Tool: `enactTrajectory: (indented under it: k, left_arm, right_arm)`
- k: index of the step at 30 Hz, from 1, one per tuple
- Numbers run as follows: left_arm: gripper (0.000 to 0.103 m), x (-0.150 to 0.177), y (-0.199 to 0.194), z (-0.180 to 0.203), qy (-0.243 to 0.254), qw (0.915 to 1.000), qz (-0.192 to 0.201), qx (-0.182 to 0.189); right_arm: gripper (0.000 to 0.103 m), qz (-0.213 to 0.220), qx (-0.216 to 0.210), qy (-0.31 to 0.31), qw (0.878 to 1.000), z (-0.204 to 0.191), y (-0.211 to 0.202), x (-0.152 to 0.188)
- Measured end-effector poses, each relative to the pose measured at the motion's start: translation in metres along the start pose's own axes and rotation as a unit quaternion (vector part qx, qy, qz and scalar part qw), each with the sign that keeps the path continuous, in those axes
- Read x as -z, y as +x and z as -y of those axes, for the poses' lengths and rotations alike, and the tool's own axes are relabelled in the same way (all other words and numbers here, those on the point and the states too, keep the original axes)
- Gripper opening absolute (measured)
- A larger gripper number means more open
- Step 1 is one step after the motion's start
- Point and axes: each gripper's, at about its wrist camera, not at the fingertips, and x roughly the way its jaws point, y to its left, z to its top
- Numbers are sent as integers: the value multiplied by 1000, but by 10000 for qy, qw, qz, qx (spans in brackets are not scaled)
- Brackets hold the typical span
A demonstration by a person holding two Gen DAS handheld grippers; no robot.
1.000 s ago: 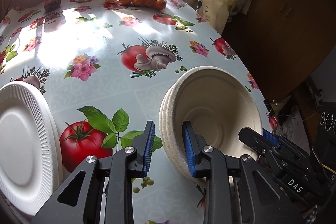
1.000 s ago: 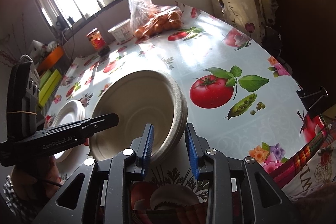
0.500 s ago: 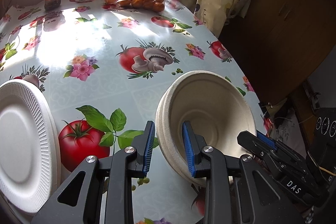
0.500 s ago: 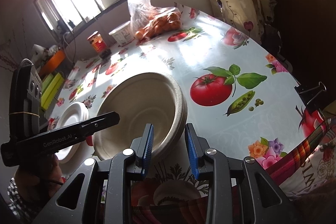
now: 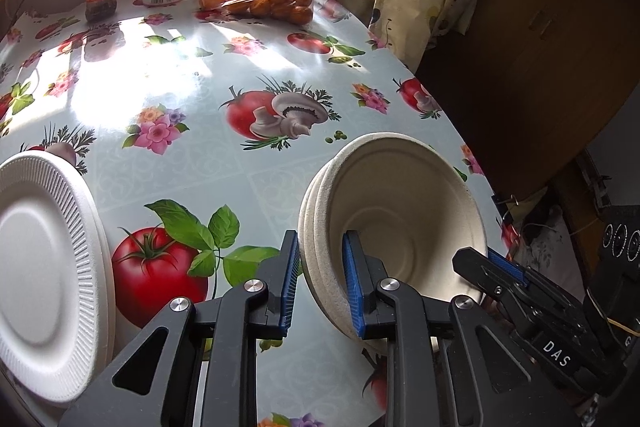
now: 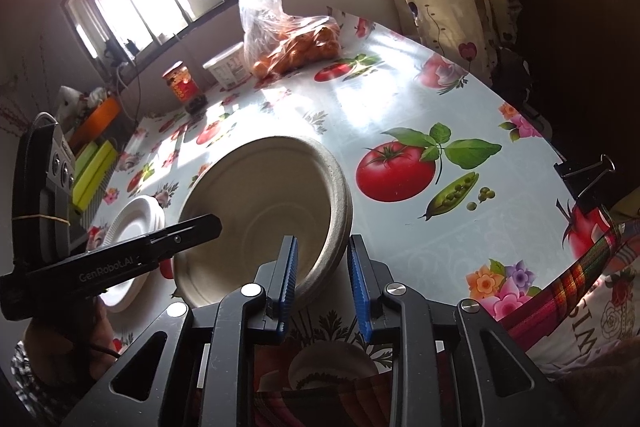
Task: Organize plates and bowls
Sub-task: 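Carry the bowl stack with the left gripper over the white plate stack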
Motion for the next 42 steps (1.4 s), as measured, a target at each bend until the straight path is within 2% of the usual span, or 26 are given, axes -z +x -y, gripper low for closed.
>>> enactTrajectory:
  k: [21, 42]
  left_arm:
    - [23, 0, -10, 3, -8, 9999, 89, -76]
    - [23, 0, -40, -17, -342, 9987, 323, -169]
  right_arm:
    - [24, 16, -7, -22, 10000, -1, -1, -1]
    - [24, 12, -226, -354, 9991, -36, -8, -16]
